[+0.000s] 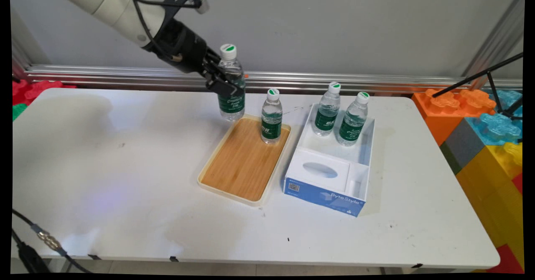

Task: Place the picked object on the tray

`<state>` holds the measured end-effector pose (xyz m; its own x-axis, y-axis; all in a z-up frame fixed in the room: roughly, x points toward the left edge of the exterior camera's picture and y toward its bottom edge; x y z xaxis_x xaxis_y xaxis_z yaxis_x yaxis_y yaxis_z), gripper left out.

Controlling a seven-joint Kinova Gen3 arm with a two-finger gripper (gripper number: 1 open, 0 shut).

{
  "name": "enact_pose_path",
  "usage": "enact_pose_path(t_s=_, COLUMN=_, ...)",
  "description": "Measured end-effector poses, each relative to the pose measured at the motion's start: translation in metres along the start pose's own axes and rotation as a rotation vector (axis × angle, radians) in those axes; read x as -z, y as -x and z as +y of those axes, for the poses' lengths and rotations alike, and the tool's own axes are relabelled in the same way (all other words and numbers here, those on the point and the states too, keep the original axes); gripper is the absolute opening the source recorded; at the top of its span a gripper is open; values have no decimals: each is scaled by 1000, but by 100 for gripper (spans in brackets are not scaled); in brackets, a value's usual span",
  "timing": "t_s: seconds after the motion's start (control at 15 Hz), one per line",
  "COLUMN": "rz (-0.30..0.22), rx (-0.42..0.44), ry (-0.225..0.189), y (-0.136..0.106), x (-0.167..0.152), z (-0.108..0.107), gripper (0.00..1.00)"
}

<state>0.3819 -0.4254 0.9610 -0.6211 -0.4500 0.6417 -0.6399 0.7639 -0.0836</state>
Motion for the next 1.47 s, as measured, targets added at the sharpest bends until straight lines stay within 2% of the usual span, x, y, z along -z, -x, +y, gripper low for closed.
enact_pose_path(t_s=0.27, rz=25, rx=16, ry=23, y=33, x=-23, z=-32, gripper=0)
enact_pose_path(t_s=0.8, rz=66, rx=30, ry=65, y=78, x=-70, z=-72, gripper=0)
enact_pose_path(t_s=1.47, rz=115, rx=8, ry=146, y=95, x=-103, z=-96, gripper=0)
